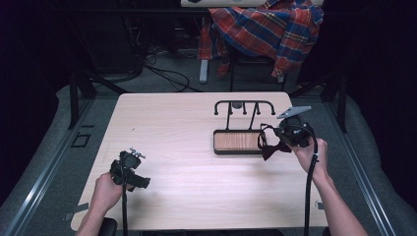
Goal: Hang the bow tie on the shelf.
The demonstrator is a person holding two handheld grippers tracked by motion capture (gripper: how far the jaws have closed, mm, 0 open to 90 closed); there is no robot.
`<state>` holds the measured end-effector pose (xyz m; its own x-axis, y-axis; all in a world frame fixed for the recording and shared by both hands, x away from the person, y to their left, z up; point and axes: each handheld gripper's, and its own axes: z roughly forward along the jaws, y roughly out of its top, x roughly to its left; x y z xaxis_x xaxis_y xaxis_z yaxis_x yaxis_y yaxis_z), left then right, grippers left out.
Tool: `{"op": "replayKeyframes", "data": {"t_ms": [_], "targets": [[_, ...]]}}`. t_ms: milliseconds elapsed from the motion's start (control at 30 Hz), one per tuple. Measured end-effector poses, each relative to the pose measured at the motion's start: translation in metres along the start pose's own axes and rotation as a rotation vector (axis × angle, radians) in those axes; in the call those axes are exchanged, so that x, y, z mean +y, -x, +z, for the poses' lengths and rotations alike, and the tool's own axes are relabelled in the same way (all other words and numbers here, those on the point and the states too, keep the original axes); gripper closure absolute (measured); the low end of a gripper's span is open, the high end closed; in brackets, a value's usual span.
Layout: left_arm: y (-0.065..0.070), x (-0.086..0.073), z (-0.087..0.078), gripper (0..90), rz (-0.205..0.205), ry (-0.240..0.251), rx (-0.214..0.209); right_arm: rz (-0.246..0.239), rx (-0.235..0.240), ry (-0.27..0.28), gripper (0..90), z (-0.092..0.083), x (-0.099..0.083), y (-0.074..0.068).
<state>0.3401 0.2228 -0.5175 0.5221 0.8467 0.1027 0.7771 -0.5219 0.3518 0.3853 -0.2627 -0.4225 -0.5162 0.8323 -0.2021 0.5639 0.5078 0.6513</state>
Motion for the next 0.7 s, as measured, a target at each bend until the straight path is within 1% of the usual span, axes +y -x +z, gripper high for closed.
{"op": "replayKeyframes", "data": {"t_ms": [300, 367, 500, 600, 633, 700], "targets": [[0.001, 0.001, 0.001, 14.5, 0.004, 0.003, -0.004, 0.022, -0.015, 0.016, 89.2, -0.002, 0.005, 0.007], [0.0, 0.001, 0.001, 14.5, 0.007, 0.001, -0.005, 0.036, -0.016, 0.022, 89.2, -0.001, 0.006, 0.009], [0.001, 0.001, 0.0, 14.6, 0.014, -0.002, -0.007, 0.036, -0.025, 0.022, 89.2, -0.001, 0.009, 0.012], [0.001, 0.001, 0.0, 14.7, 0.014, 0.0, -0.007, 0.045, -0.03, 0.029, 89.2, 0.0, 0.011, 0.013], [0.001, 0.001, 0.0, 14.7, 0.013, 0.001, -0.008, 0.038, -0.032, 0.027, 89.2, 0.0, 0.012, 0.013], [0.001, 0.0, 0.0, 14.7, 0.014, 0.001, -0.007, 0.042, -0.034, 0.037, 89.2, 0.0, 0.014, 0.014]]}}
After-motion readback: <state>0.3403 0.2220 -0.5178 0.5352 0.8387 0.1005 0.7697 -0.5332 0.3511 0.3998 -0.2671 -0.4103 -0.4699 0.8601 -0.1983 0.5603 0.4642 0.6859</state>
